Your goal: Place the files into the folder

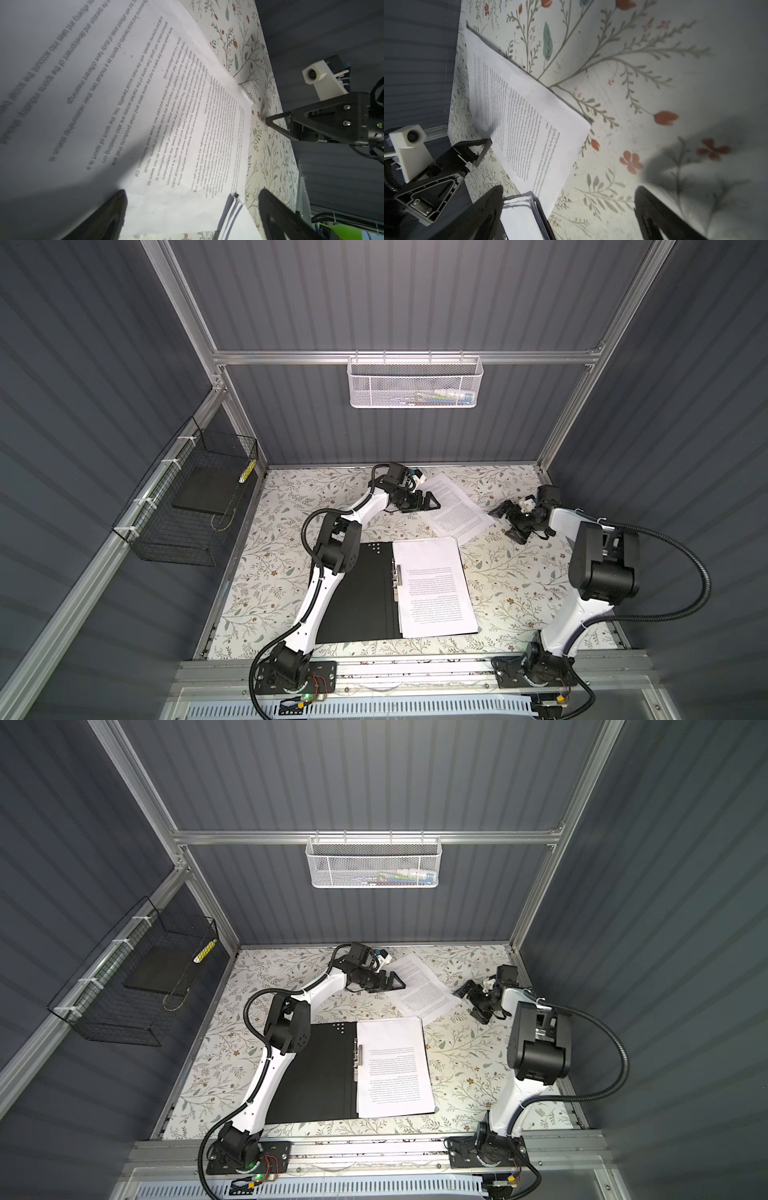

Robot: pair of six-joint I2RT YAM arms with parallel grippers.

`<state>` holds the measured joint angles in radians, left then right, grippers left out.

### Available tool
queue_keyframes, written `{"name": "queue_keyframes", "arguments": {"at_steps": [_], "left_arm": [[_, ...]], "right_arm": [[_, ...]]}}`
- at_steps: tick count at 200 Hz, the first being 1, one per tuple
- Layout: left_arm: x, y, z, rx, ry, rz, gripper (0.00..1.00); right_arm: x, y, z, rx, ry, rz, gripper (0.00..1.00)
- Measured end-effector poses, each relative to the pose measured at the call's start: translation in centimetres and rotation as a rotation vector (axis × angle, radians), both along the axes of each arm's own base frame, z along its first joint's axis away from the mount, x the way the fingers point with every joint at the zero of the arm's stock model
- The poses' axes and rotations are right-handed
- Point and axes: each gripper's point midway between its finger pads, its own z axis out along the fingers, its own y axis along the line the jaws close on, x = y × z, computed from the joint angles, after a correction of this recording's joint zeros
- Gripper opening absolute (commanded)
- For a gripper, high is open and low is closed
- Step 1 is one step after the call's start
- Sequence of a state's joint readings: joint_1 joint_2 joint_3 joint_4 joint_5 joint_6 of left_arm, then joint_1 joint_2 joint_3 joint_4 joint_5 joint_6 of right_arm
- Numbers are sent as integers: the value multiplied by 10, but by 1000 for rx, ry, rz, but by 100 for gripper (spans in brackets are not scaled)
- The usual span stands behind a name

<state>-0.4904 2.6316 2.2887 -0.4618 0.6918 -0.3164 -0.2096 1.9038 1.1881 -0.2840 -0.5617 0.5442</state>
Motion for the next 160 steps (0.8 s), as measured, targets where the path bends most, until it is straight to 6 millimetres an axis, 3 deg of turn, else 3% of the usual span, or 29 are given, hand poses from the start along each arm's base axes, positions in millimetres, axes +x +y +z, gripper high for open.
{"name": "queue_keyframes", "arguments": {"at_steps": [76,160], "left_arm": [[2,7,-2,2,-9,-11,100],[-1,5,-1,-17,-18,-24,99]], "right_arm": [[38,25,-7,11,32,-40,99],[62,64,-6,62,37,-86,99]]}}
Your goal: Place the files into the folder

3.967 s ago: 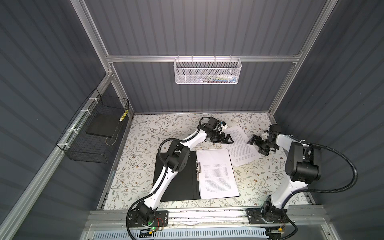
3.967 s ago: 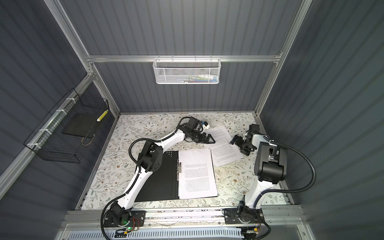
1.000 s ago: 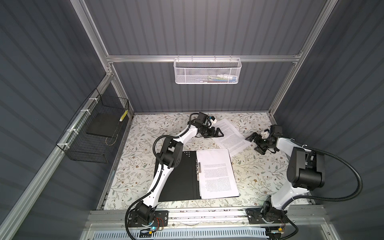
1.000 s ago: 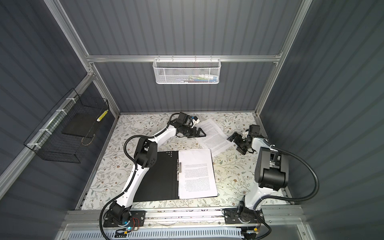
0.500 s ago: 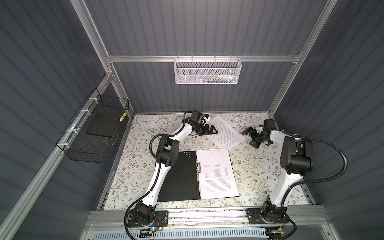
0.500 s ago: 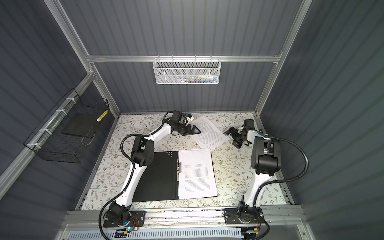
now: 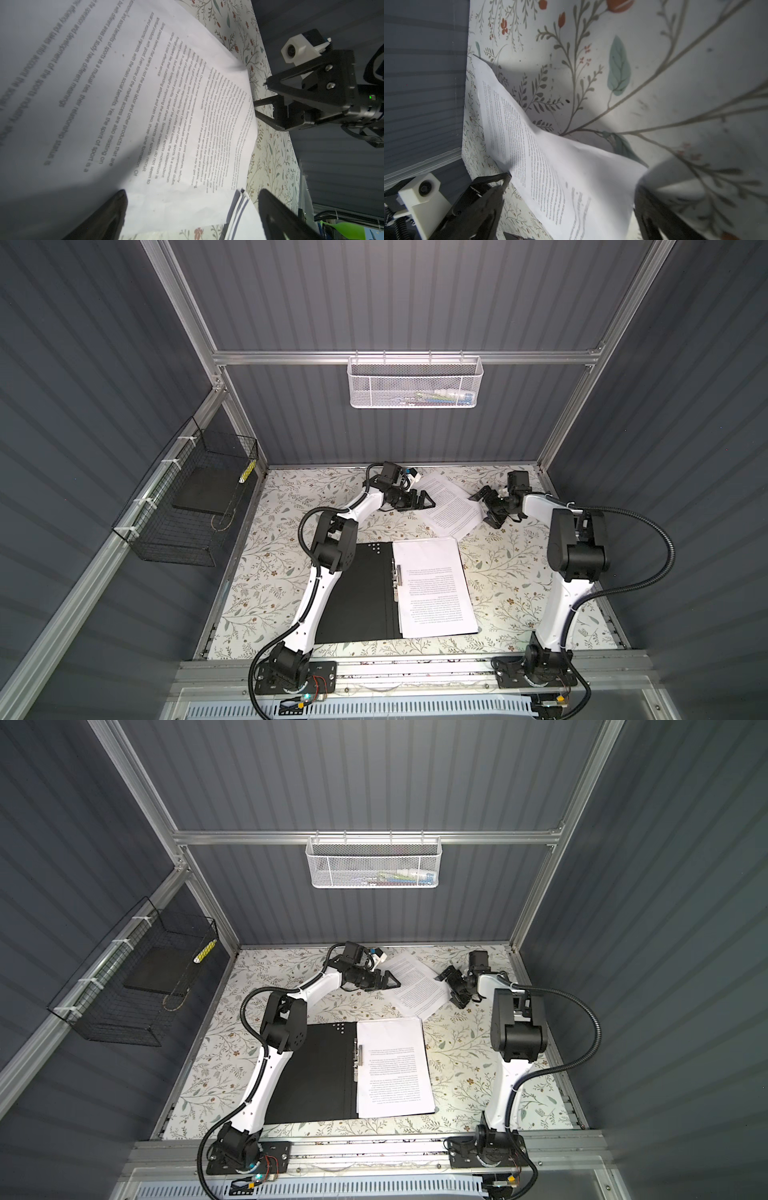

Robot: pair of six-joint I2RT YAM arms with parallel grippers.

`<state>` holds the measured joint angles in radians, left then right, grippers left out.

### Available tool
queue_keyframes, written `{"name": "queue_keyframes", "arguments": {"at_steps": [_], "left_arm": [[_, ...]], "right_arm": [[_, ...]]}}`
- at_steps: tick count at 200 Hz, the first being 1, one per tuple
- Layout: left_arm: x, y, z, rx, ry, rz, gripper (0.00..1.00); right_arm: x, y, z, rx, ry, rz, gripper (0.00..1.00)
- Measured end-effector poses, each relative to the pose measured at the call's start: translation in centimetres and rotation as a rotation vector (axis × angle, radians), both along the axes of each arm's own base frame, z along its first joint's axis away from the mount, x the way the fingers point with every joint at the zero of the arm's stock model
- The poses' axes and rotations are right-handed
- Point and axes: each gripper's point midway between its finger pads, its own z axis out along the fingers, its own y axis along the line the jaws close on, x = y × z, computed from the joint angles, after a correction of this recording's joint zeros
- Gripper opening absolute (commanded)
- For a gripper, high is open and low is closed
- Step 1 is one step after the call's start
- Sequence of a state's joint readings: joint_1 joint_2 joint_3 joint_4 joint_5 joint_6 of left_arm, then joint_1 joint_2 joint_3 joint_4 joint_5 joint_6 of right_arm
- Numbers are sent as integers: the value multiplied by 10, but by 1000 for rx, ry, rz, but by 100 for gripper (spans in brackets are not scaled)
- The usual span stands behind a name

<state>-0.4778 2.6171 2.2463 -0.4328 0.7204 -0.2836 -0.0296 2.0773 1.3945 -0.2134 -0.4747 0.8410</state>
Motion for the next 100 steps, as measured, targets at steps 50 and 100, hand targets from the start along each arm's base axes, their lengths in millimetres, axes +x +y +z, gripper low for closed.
{"name": "queue_keyframes", "arguments": {"at_steps": [50,100], "left_arm": [[0,0,0,-2,0,-1,99],[0,-1,0,-8,7,5,99]], "right_arm": [[-2,43,3,88,-27,56,99],[-24,73,8,201,-84,101,99]]}}
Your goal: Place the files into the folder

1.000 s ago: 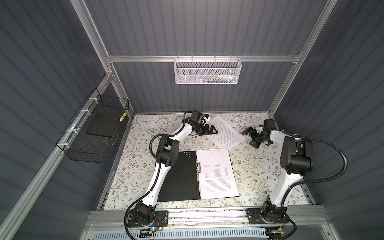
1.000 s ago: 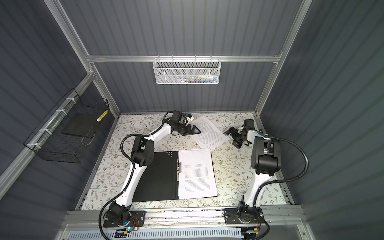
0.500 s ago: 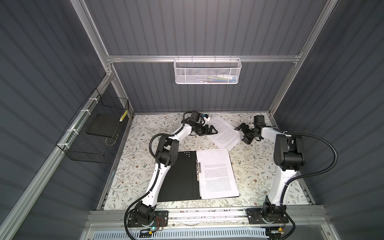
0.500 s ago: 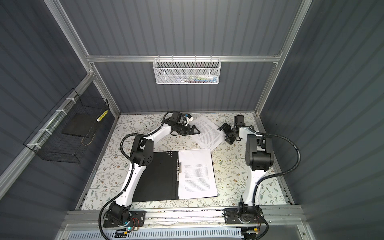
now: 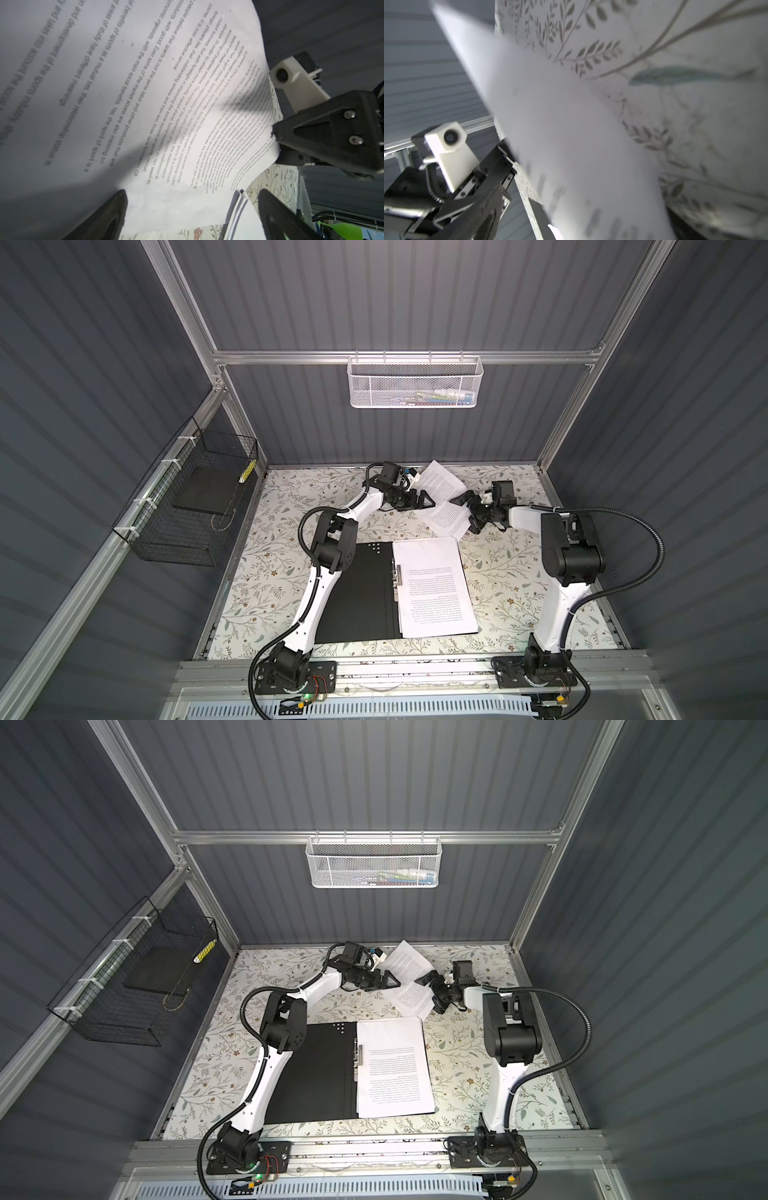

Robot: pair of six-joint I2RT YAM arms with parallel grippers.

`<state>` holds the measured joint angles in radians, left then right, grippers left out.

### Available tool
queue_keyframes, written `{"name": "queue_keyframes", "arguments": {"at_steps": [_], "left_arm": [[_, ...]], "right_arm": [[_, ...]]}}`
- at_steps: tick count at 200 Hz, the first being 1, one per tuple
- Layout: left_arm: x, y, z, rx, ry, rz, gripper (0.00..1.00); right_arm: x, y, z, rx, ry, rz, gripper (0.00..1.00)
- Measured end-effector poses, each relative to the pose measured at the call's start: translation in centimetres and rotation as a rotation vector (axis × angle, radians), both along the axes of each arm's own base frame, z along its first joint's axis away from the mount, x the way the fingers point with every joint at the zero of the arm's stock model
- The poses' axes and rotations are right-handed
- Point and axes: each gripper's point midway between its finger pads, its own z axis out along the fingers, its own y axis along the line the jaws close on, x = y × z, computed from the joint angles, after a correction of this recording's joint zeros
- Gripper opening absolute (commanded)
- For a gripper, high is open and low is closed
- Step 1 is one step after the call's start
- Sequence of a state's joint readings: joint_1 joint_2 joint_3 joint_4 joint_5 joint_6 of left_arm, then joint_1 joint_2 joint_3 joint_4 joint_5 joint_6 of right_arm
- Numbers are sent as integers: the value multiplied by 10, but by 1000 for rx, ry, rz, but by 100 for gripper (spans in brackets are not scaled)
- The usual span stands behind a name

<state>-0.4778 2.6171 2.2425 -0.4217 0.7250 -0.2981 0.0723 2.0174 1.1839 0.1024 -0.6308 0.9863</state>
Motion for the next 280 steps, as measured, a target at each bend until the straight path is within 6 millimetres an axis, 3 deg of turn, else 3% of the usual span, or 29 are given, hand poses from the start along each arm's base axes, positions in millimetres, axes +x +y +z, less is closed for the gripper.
{"name": "queue_keyframes", "arguments": {"at_steps": [34,64,121,176,202,242,280], "left_arm": [[0,0,0,-1,1,1,99],[0,1,0,-2,0,2,99],[1,1,1,-15,8,13,99],[5,5,2,-25,22,34,99],[6,6,6,-28,44,47,99],[11,5,24,-45,74,66,100],[13,12,80,-97,11,108,100]], "right_arm": [[-8,-1,10,-48,-59,-2,97],[-13,-6,29,-113,-146,-28,89],[-10,-3,19,-150,-195,-38,48],[-5,-12,11,-283,-180,-60,23],[-6,-15,8,-362,-175,-61,0],[-4,-27,6,-474,-168,-73,0],[4,-42,31,-542,-209,-116,0]]}}
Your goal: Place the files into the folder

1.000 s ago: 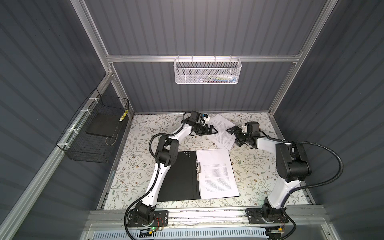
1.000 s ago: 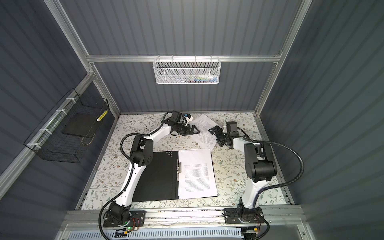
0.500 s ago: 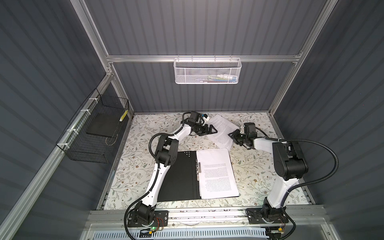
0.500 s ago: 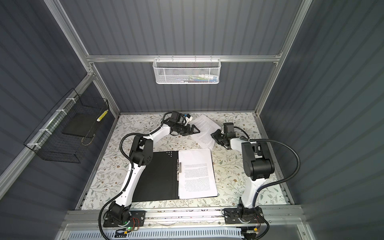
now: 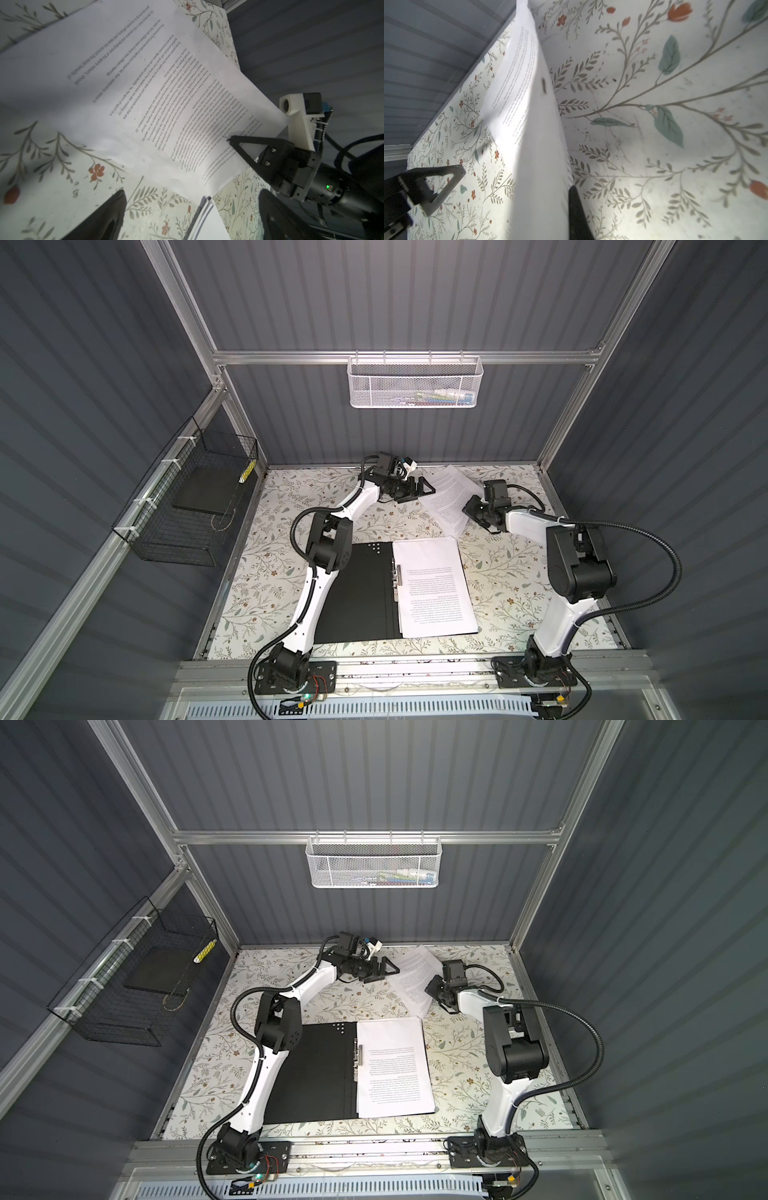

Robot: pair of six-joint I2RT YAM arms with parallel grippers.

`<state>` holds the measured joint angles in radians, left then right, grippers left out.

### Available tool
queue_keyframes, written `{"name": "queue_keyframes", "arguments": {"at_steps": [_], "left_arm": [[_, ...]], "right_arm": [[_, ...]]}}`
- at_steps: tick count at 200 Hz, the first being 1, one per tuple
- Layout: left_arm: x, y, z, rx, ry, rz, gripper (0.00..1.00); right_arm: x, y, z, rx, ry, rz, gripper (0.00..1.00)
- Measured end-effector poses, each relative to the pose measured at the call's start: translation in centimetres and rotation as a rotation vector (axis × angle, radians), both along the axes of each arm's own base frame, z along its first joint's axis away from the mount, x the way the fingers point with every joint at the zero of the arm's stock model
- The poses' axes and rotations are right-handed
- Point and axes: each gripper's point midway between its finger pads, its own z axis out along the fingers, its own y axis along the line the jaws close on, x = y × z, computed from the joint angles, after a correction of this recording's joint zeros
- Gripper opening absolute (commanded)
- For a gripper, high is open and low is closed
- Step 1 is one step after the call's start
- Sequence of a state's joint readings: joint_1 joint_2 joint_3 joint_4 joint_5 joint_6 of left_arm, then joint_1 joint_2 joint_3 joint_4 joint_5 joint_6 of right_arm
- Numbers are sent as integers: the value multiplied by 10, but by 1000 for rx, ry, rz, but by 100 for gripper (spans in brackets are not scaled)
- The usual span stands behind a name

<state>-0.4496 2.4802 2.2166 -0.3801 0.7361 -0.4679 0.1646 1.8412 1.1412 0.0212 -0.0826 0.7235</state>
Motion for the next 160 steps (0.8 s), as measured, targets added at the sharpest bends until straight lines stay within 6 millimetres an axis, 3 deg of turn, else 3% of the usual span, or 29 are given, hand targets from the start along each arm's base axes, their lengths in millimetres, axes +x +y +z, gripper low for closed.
{"name": "queue_keyframes", "arguments": {"at_steps": [18,55,72,88,116,141,160], "left_arm": [[-12,12,44,1,-61,33,100],[-58,51,140,4,-232,123,100],[-79,71,160,23,-283,165,100],[-98,87,158,56,-292,197,100],[-123,106,131,123,-249,215,100],[-149,119,104,166,-189,206,100],[-166,128,97,186,-172,201,100]], "right_arm": [[0,-5,31,-3,-56,-13,0],[-15,-7,119,53,-214,-31,0],[-31,-4,155,110,-274,-35,0],[-54,4,174,173,-306,-27,0],[-104,39,158,244,-266,45,0],[-157,75,120,284,-193,138,0],[-196,86,83,281,-132,160,0]]}}
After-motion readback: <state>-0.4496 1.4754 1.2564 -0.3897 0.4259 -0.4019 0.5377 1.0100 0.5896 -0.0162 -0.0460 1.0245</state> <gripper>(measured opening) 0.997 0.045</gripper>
